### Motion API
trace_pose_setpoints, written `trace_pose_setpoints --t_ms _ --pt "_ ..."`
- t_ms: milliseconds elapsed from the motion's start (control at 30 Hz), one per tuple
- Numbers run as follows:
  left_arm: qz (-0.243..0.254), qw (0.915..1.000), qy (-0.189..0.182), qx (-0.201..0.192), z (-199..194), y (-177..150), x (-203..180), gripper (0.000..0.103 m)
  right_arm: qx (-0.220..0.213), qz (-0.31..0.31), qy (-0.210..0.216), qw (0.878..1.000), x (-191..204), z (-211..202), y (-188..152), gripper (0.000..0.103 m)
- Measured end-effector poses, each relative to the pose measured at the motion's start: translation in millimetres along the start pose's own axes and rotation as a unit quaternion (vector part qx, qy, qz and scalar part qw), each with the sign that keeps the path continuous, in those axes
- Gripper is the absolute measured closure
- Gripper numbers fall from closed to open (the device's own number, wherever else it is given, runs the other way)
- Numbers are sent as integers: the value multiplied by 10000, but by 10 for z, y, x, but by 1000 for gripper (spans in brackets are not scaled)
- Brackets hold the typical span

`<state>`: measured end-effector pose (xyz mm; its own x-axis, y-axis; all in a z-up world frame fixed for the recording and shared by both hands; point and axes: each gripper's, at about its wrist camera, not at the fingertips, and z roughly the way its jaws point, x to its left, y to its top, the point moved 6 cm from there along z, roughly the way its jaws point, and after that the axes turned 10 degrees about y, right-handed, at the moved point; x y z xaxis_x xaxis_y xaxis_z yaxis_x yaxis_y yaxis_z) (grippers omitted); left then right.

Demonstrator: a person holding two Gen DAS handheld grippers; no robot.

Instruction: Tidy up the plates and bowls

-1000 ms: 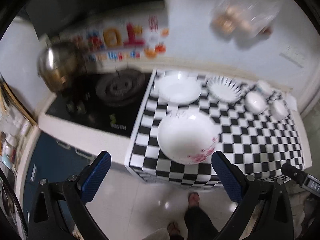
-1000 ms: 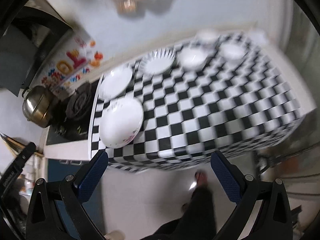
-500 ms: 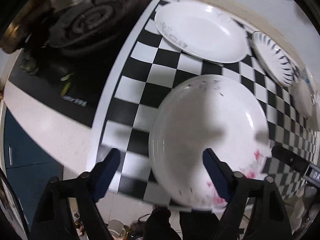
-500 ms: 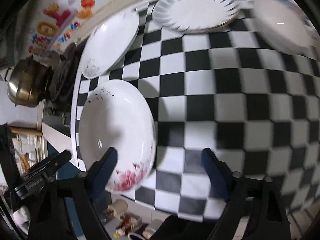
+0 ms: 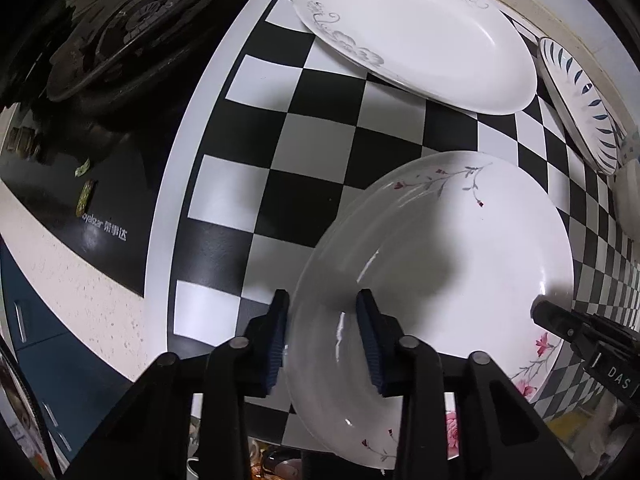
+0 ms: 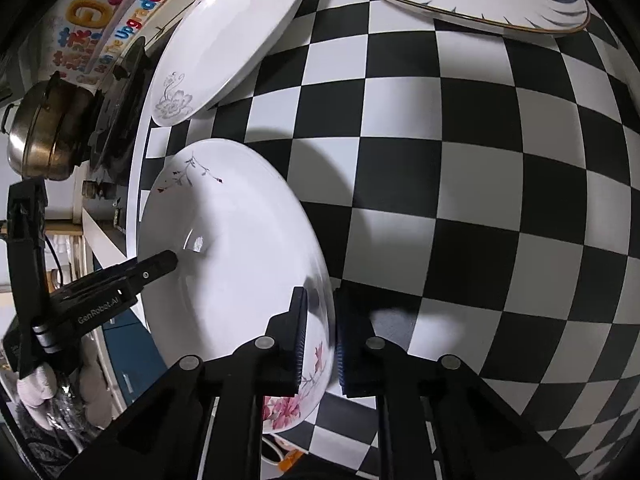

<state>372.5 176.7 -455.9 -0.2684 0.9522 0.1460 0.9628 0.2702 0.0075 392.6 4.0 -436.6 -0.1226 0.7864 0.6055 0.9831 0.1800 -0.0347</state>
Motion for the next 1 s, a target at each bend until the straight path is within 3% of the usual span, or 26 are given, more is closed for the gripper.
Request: trace_pose_setpoints --t_ms 200,533,733,1000 --pt "187 9997 -64 -155 -254 -75 -352 74 -98 38 -5 9999 -148 -176 -51 90" --pt "922 9937 -445 -465 -794 -150 -1349 74 -609 488 -11 9969 -681 -933 -253 90" --pt "1330 9884 -564 -466 -798 -120 -1810 74 -930 781 -181 9924 -1111 -1382 -356 90" --pt "1660 9839 -547 -364 -712 -66 -2191 74 -1102 1099 -306 9873 -1541 -1598 -470 89"
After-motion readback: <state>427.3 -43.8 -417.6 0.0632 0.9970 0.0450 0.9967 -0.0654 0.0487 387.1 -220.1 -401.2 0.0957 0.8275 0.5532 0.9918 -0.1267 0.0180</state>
